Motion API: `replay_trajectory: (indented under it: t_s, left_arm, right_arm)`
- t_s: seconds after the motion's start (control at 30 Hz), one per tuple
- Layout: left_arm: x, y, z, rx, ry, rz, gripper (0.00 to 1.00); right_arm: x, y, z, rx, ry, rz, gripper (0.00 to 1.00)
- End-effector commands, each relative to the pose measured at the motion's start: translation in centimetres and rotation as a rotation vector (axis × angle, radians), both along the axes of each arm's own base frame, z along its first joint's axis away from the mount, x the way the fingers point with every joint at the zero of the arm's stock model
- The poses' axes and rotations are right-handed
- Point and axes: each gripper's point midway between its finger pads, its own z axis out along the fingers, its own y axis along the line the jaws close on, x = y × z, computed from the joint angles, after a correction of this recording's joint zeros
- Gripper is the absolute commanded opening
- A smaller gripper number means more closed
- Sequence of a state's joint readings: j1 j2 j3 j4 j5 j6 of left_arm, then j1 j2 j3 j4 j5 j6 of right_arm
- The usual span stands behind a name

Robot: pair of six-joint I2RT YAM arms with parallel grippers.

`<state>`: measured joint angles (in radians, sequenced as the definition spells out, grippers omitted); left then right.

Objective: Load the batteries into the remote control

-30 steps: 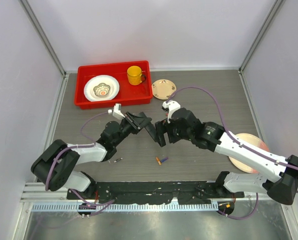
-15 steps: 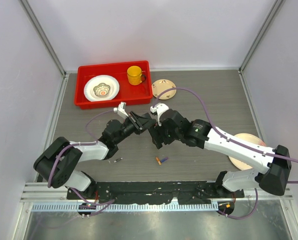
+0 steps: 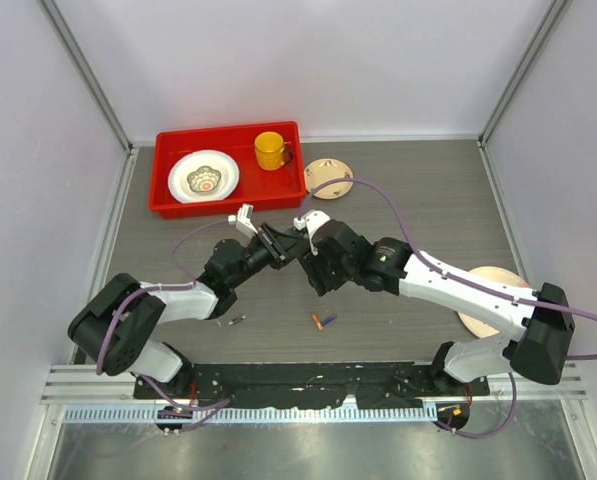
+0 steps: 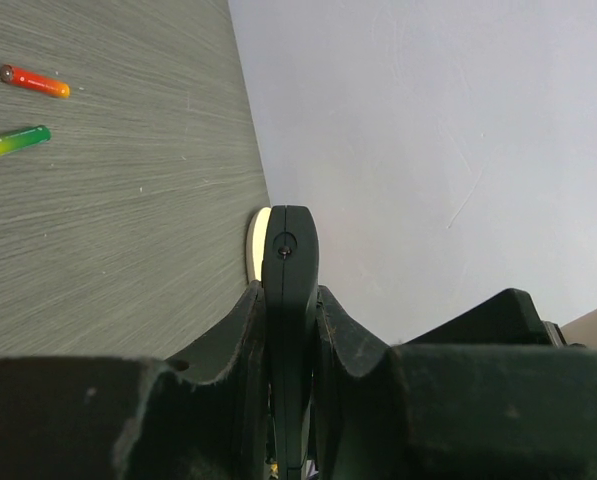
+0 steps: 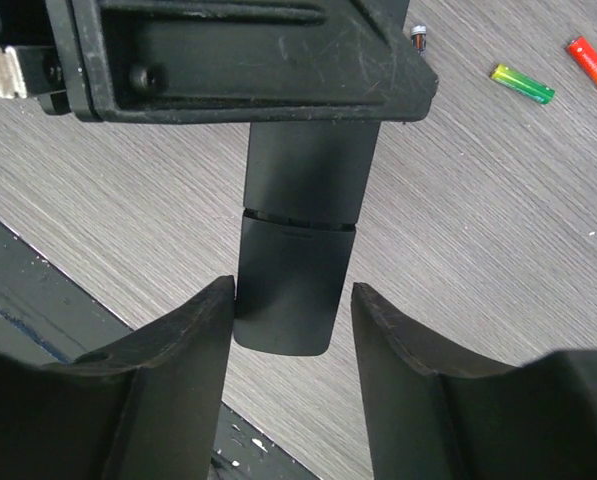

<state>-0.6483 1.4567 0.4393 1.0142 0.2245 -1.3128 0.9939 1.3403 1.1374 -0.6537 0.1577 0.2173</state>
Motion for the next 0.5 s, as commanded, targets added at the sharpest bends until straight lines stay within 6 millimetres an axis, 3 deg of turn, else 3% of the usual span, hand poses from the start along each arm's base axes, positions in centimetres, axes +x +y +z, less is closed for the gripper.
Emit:
replay_trajectory:
  t_s: [0.0,0.13,0.37,0.47]
  left_arm:
    - [0.33,-0.46,2.74,-0.064,-0.070,-0.014,0.00]
    - [0.37,-0.50,2.82,-0.072,-0.072,-0.015,0.00]
    - [0.60,-0.40,2.75,-0.065,-0.076,-0.003,0.00]
    - [0.83,-0.17,2.45,-0.055,-0.072,0.009,0.00]
  right_arm:
    - [0.43,0.65,1.26,0.015,-0.030,0.011,0.53]
    - [0.31,0.46,1.00,0.006,-0.024,0.011,0.50]
    - [0.13,0.14,1.25,0.005,-0.023,0.009,0.32]
    - [-0.15,-0.20,1.62,0.010,-0.020,0.005,0.29]
